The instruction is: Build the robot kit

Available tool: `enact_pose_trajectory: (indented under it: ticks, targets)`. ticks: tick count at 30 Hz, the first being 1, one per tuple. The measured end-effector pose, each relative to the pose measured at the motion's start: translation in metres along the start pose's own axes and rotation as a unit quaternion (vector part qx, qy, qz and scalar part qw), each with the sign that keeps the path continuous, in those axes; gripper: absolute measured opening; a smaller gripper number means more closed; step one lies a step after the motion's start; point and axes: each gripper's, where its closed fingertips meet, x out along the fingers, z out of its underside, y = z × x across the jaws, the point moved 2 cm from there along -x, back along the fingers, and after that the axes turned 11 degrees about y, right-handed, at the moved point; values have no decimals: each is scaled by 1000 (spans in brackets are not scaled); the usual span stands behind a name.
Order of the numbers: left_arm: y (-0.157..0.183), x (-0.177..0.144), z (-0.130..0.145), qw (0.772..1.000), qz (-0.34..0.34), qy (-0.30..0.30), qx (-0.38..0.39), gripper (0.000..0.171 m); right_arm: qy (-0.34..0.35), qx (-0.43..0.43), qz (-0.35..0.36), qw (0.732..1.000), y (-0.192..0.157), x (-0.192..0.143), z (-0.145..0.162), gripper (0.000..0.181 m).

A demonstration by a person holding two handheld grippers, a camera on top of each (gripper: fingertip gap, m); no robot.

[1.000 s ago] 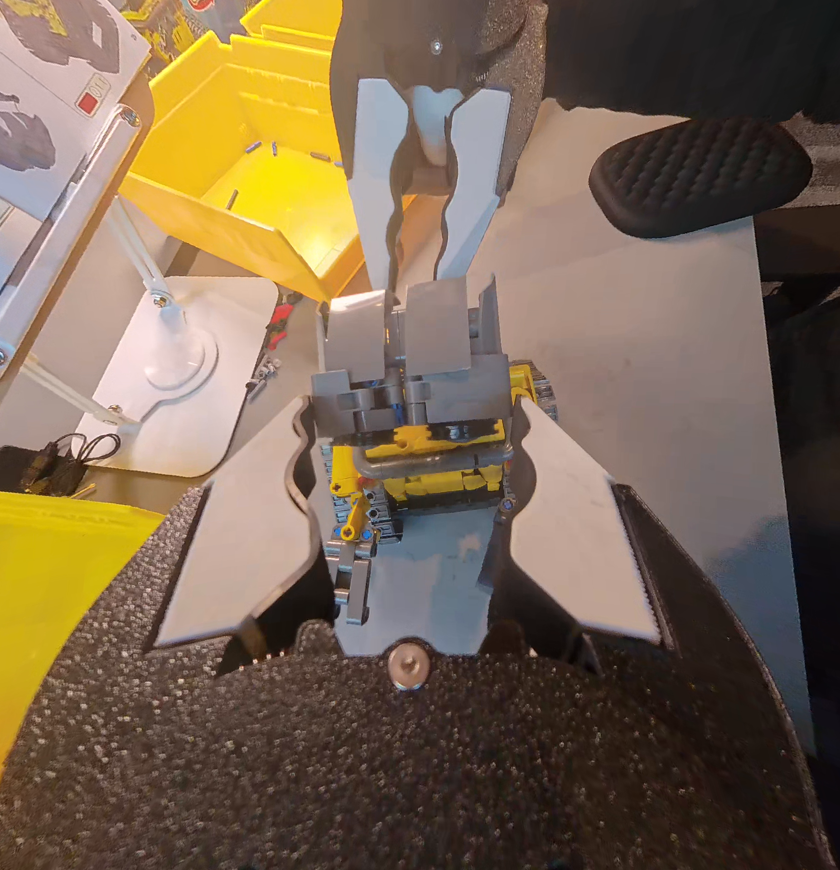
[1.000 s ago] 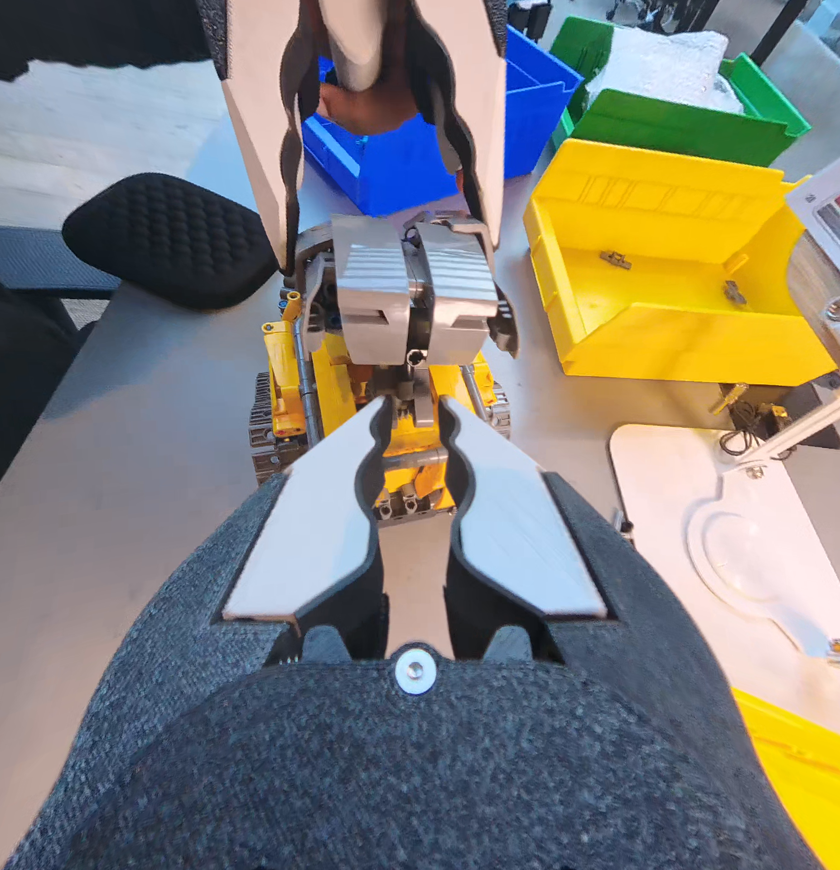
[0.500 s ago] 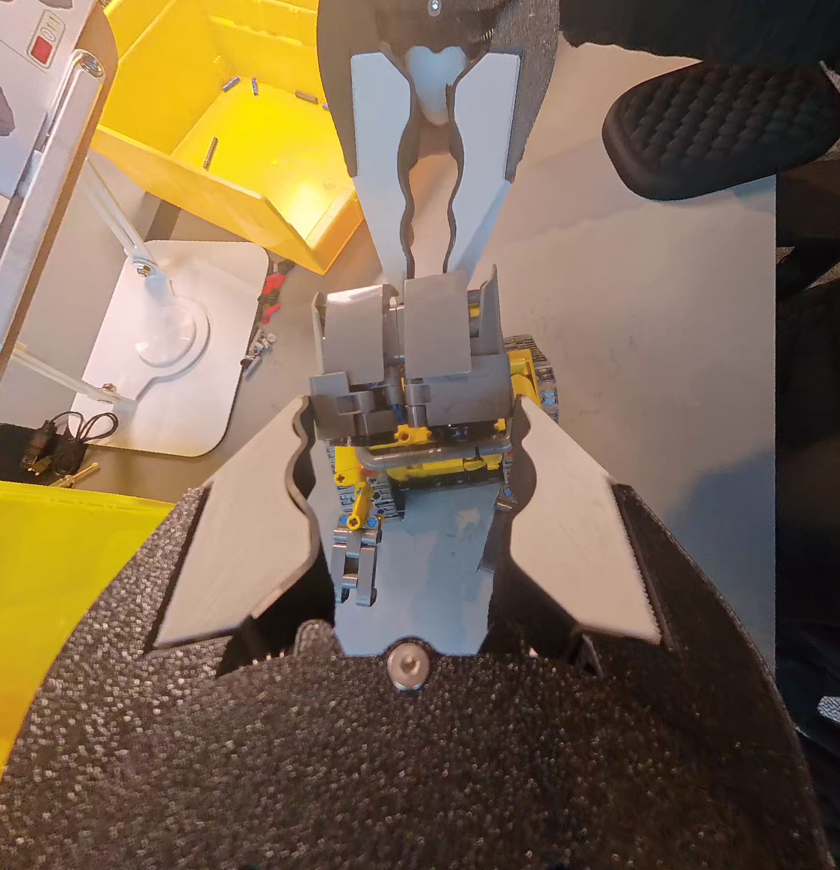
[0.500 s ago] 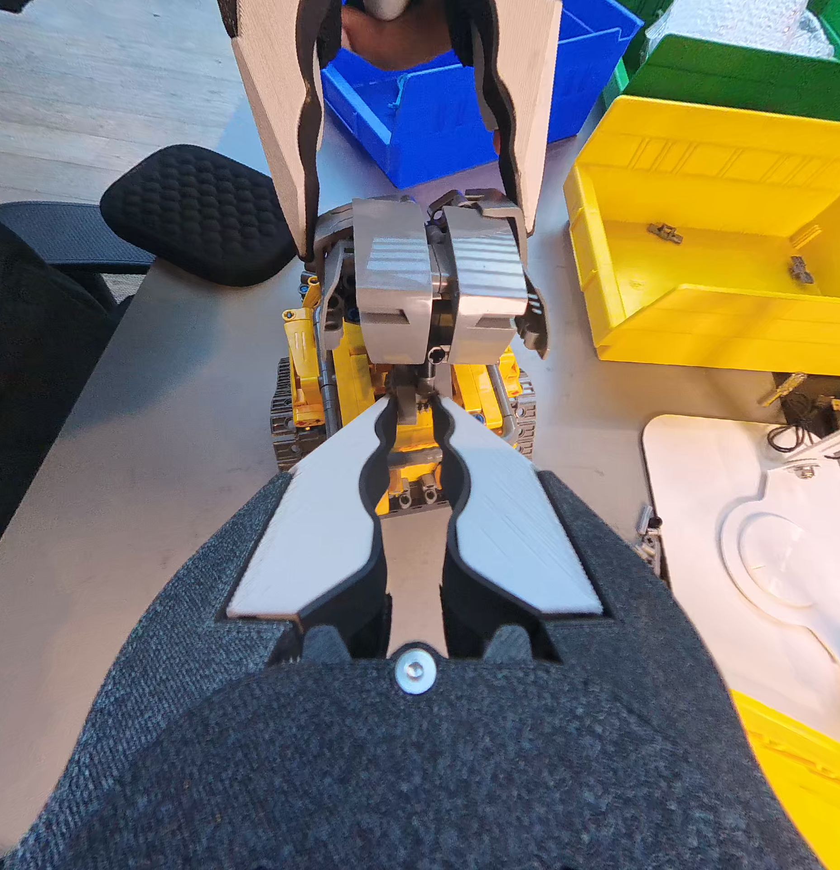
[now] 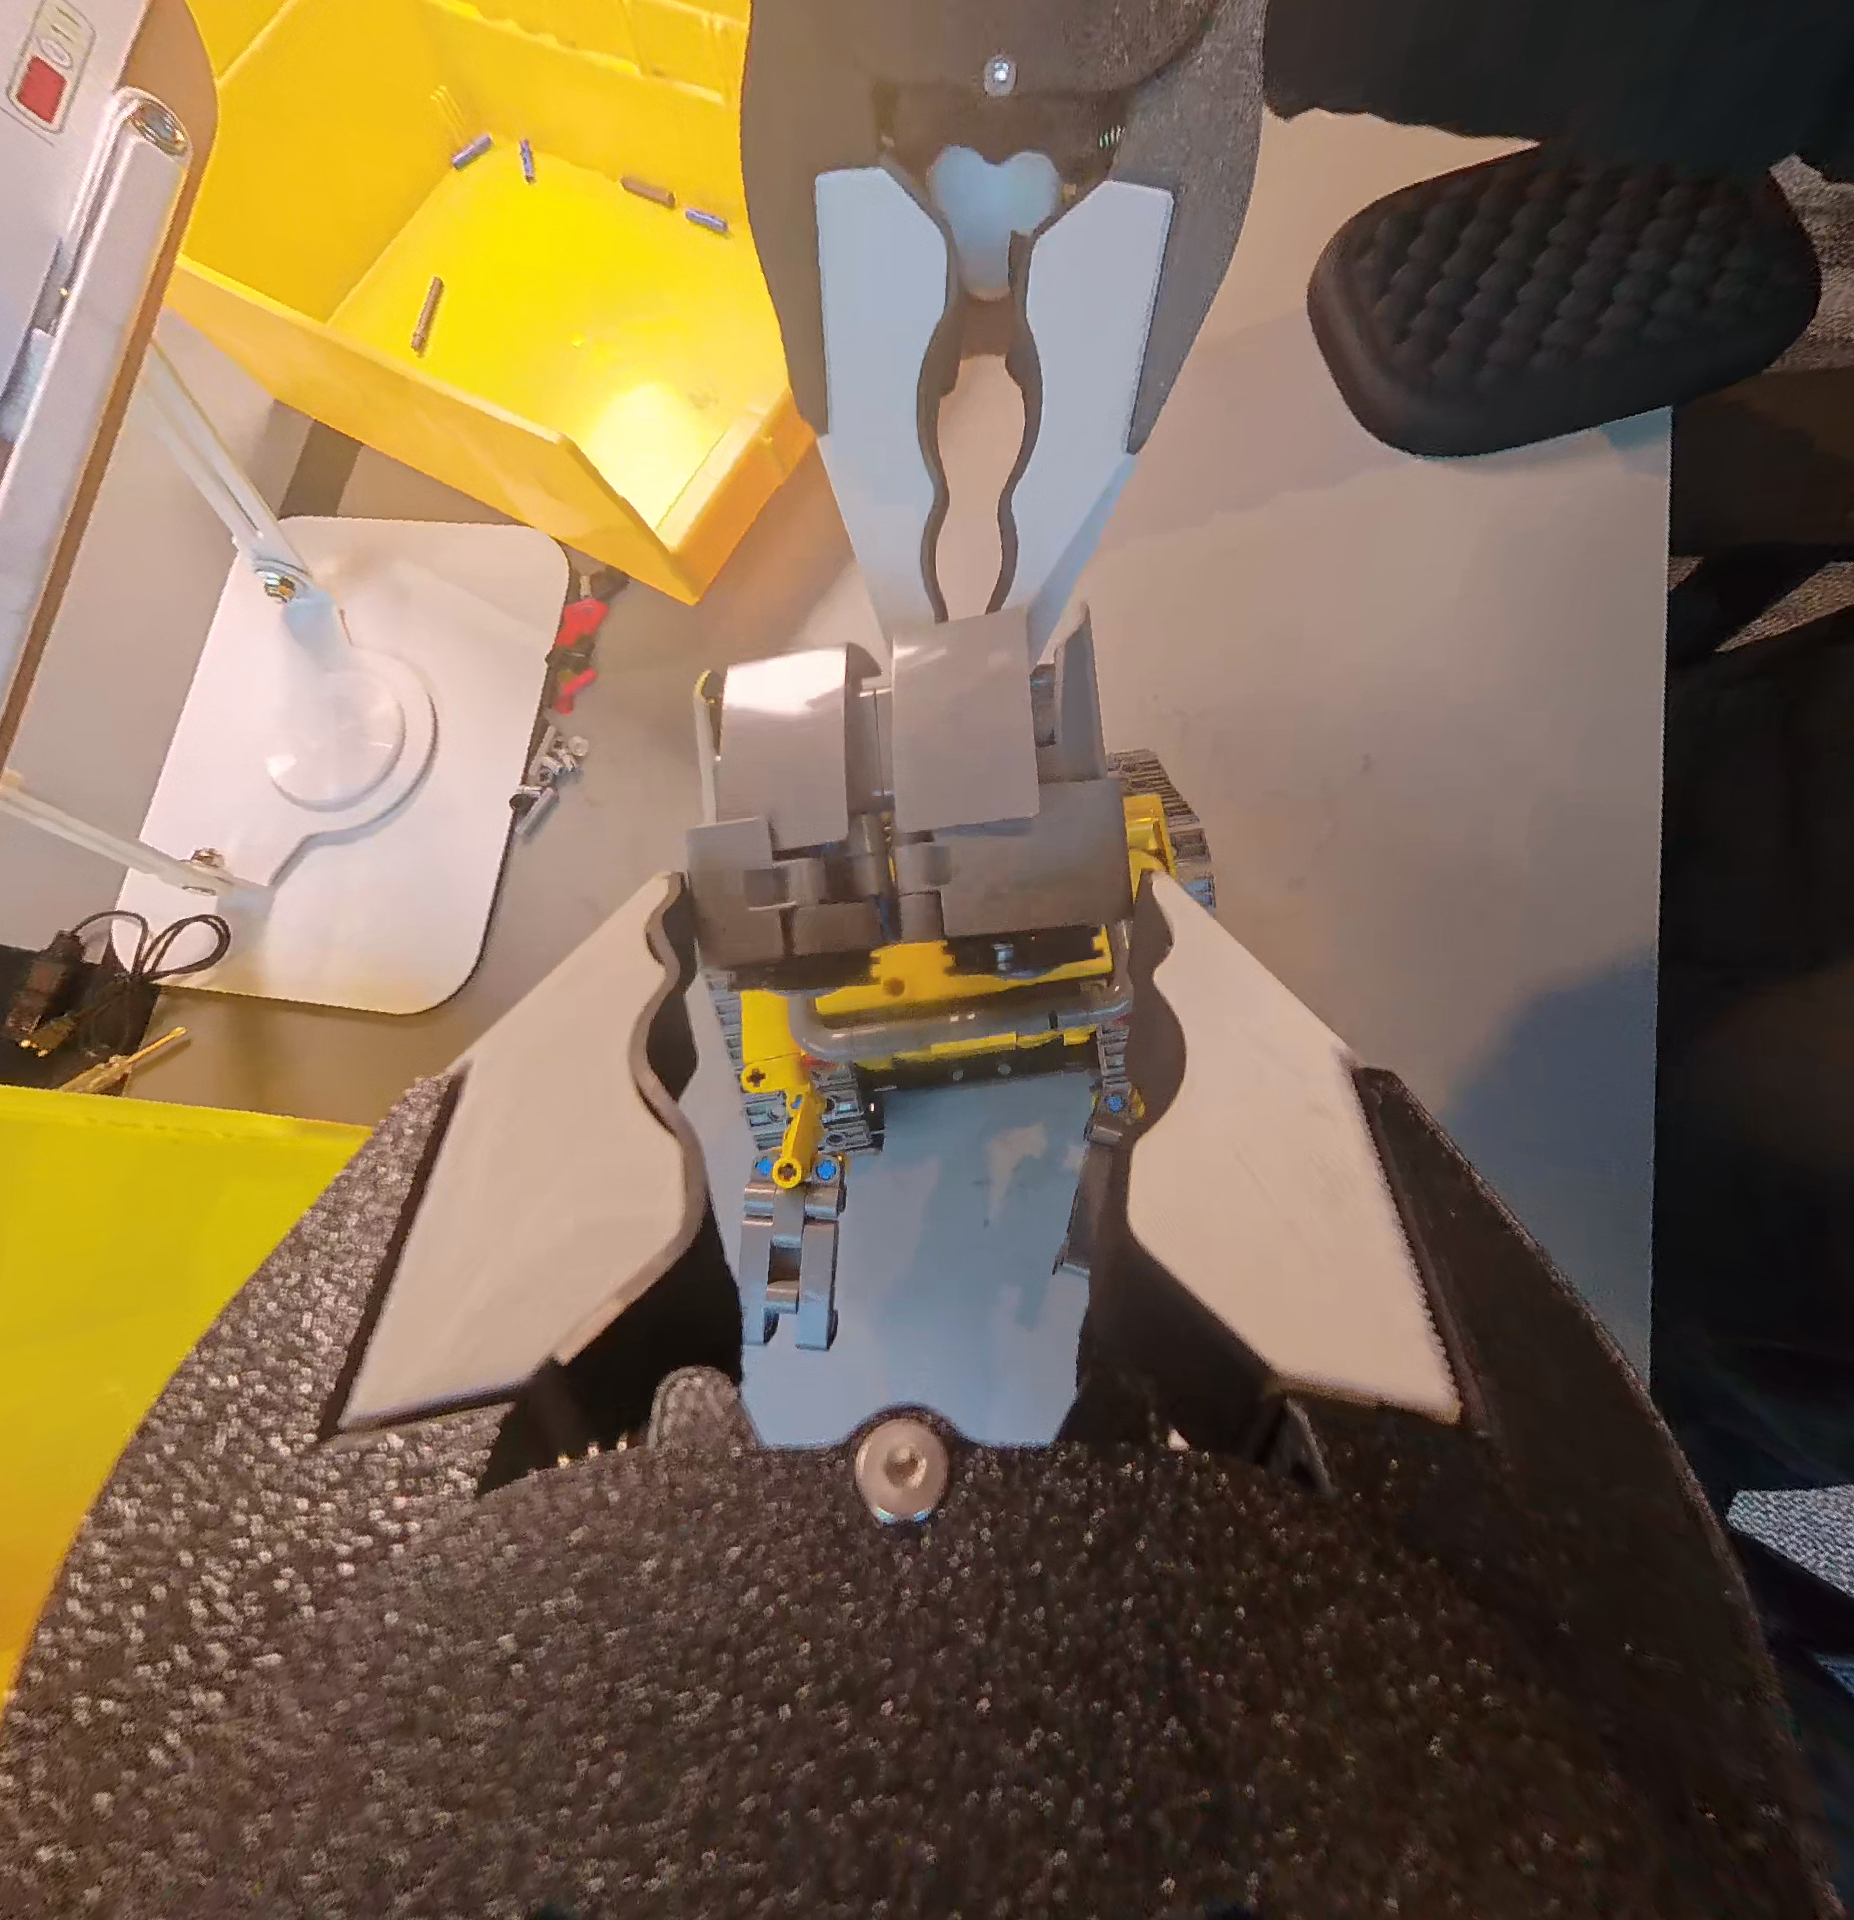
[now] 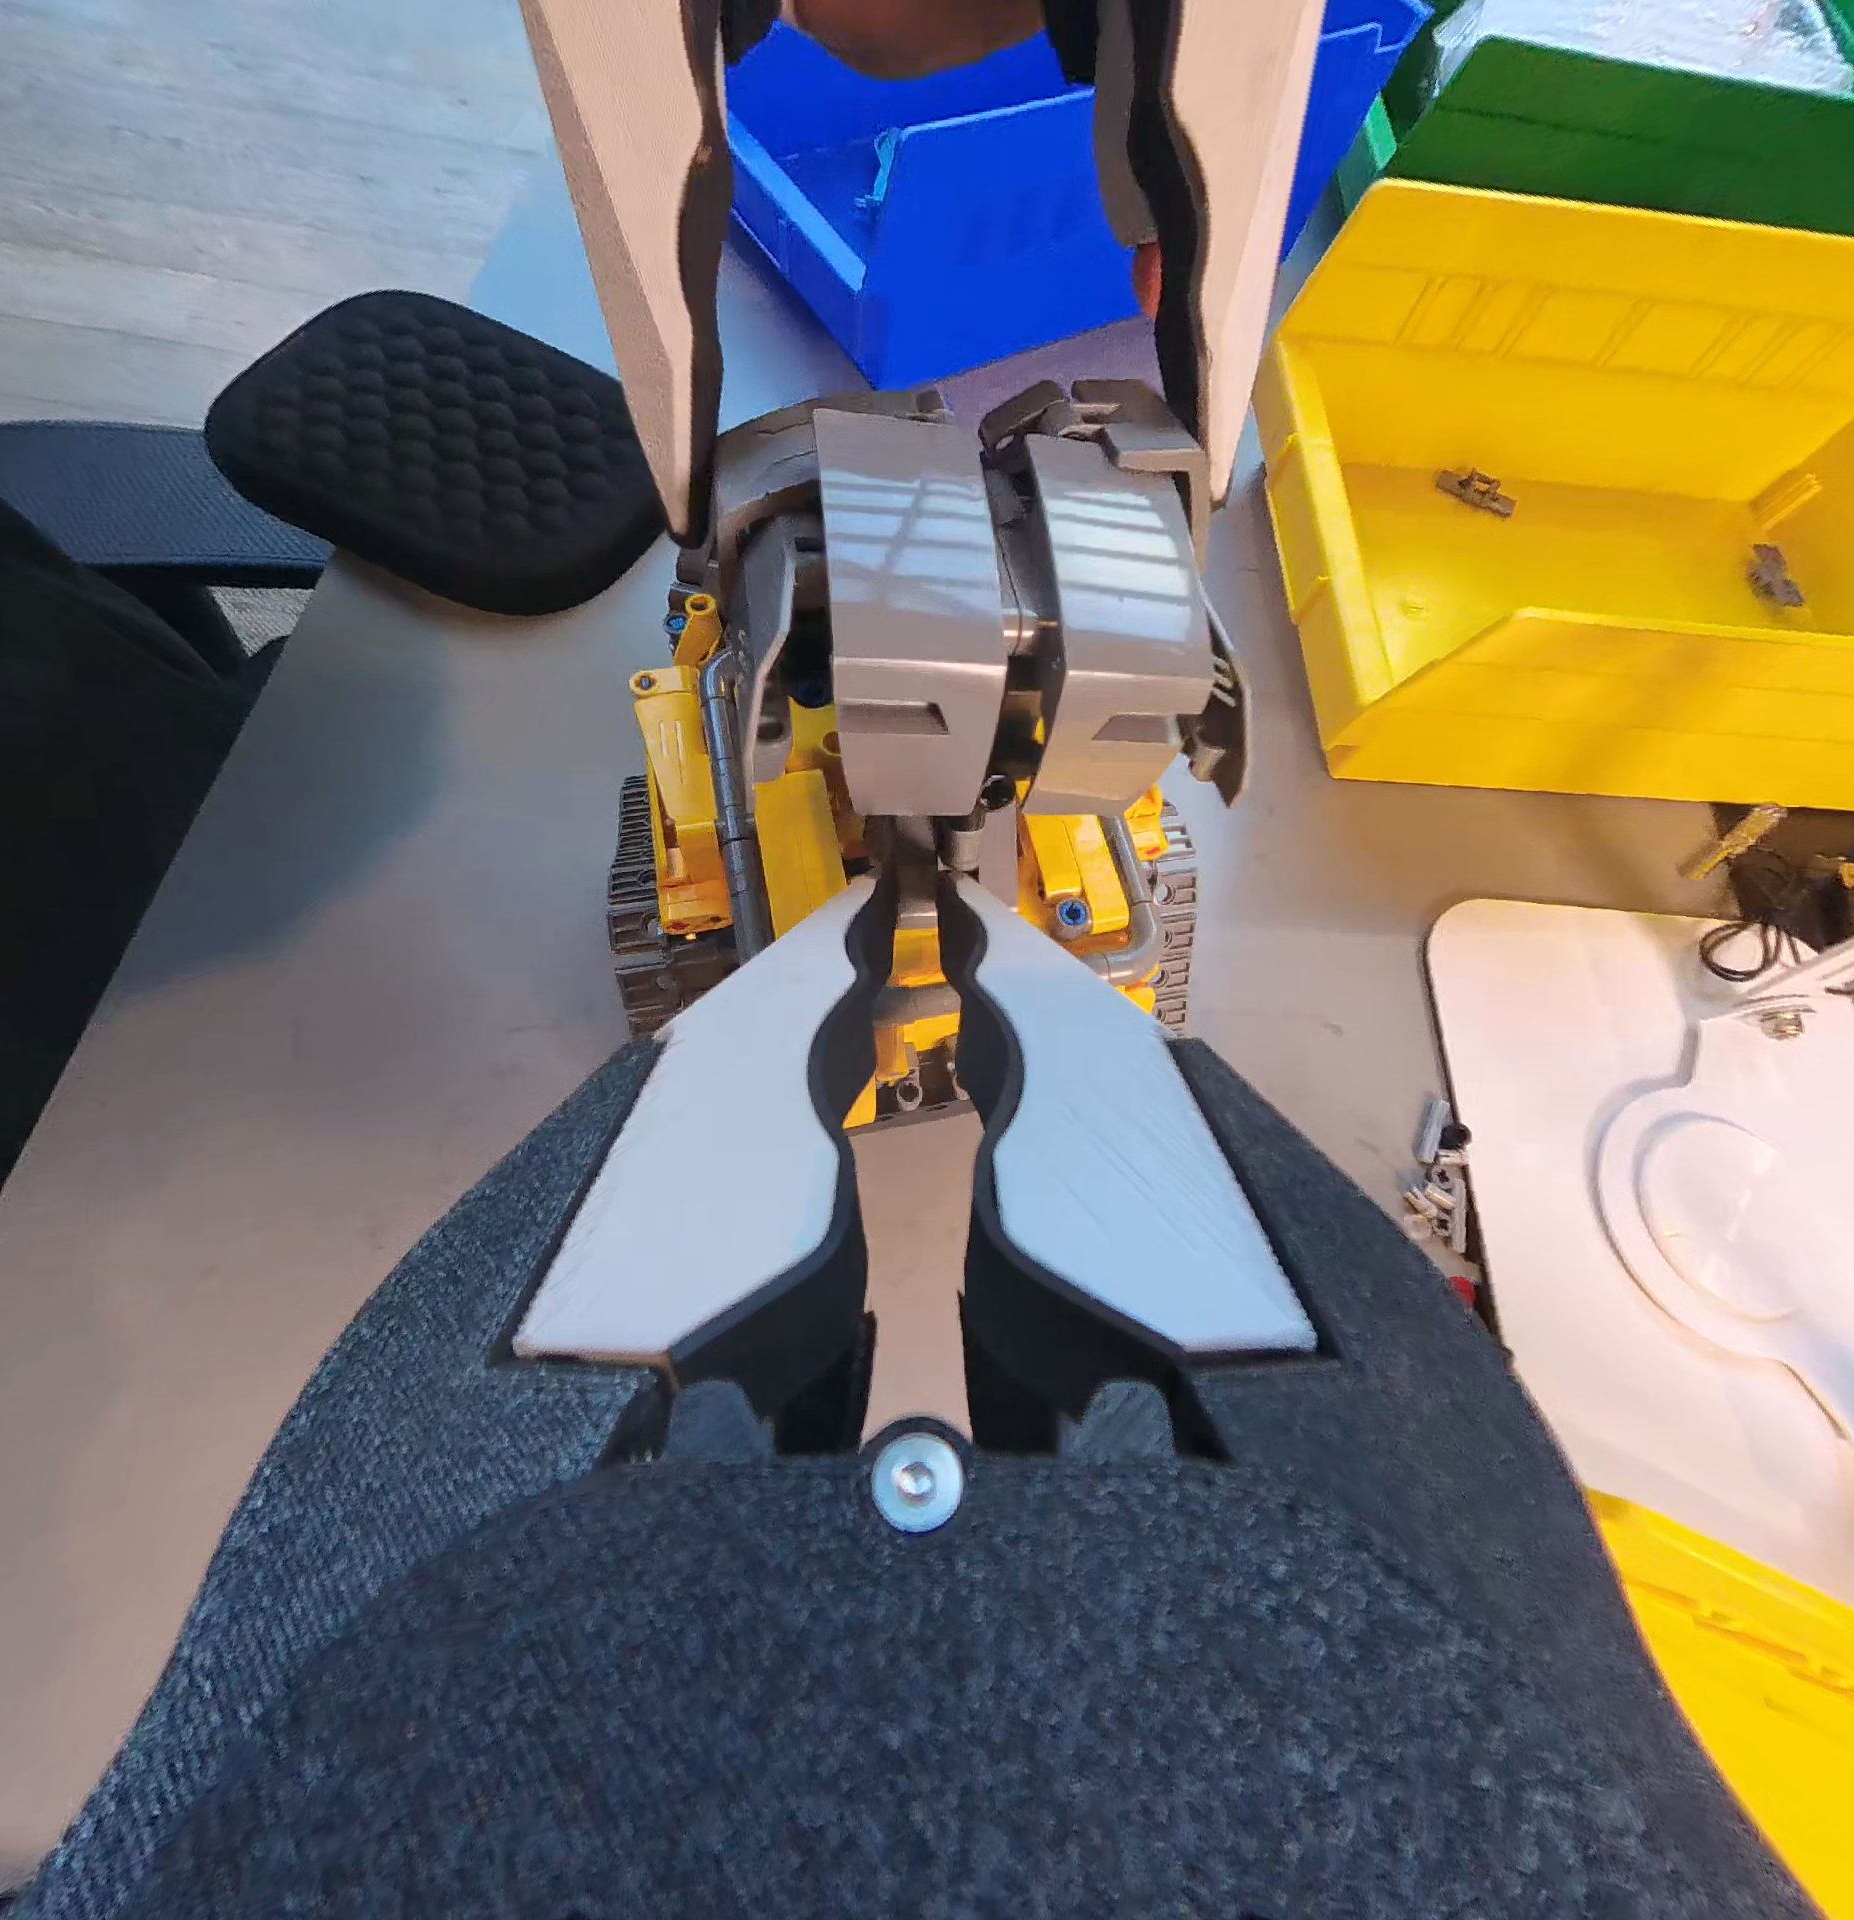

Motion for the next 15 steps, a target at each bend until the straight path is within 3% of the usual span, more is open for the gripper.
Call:
enact_pose_trajectory:
  ticks: [15]
  targets:
    - [-3, -4, 25, 1000, 14, 8, -24, 83, -13, -13, 3, 1000, 2, -5, -3, 10]
